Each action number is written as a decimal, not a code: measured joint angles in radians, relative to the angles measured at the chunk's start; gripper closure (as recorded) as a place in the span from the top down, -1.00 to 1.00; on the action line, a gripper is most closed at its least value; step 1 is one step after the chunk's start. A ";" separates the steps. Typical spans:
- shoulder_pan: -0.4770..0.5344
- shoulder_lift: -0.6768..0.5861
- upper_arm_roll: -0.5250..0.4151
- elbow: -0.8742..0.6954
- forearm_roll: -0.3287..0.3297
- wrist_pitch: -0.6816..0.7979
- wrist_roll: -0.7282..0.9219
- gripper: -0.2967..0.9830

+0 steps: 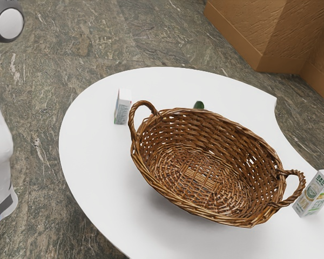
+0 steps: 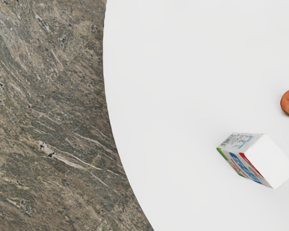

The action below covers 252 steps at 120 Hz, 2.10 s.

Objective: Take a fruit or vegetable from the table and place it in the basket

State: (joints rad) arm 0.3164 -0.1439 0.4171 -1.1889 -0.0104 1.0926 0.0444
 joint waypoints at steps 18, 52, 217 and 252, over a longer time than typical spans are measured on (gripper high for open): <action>-0.032 0.005 -0.110 0.023 0.027 -0.001 0.008 0.51; -0.143 -0.225 -0.340 -0.445 0.050 0.117 0.023 0.50; -0.125 0.028 -0.382 -1.122 -0.007 1.450 0.043 0.46; -0.142 0.038 -0.383 -1.118 -0.018 1.427 0.044 0.46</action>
State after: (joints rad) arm 0.1745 -0.1059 0.0343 -2.3071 -0.0285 2.5200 0.0885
